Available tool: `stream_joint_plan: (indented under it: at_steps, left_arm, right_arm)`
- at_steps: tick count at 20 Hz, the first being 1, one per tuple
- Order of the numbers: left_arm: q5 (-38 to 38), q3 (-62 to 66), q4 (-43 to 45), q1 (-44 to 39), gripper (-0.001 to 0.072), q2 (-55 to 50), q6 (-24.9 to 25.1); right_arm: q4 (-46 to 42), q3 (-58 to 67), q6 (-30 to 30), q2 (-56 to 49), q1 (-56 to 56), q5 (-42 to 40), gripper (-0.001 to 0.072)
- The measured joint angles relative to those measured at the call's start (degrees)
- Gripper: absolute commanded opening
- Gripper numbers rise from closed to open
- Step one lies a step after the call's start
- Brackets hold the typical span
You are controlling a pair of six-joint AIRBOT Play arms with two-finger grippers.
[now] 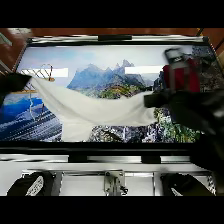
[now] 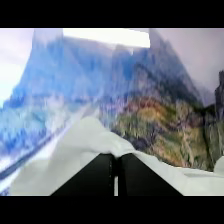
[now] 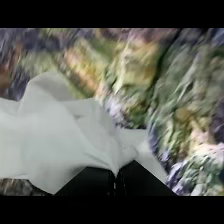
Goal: Fold the shirts.
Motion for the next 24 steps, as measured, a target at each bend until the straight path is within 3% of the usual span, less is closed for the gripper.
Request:
stream_joint_plan:
  at_steps: [3, 6, 12, 19, 24]
  left_arm:
    - [0.2, 12.2, -0.1, 0.3, 0.0039, 0.2, 0.2]
    - [2.8, 23.9, -0.2, 0.4, 0.0039, 0.2, 0.3]
    - [7.5, 36.0, 0.5, 0.4, 0.0039, 0.2, 0.4]
    - [-12.1, 35.9, 12.0, 0.4, 0.0038, -0.1, -0.7]
    - [-21.7, 24.8, 14.6, 0.4, 0.0039, -0.4, -1.2]
  right_arm:
    - [-10.3, 6.3, 4.6, 6.2, 0.0, -1.1, 0.0056]
    - [-14.8, 11.8, 7.6, 9.9, 0.0, 0.3, 0.0056]
    - [-12.5, 17.6, 9.8, 11.9, 0.1, -0.2, 0.0056]
    - [-8.4, 17.7, 7.2, 8.3, 0.1, -20.0, 0.0057]
    - [-5.1, 12.2, 6.5, 1.4, 0.0, -22.1, 0.0056]
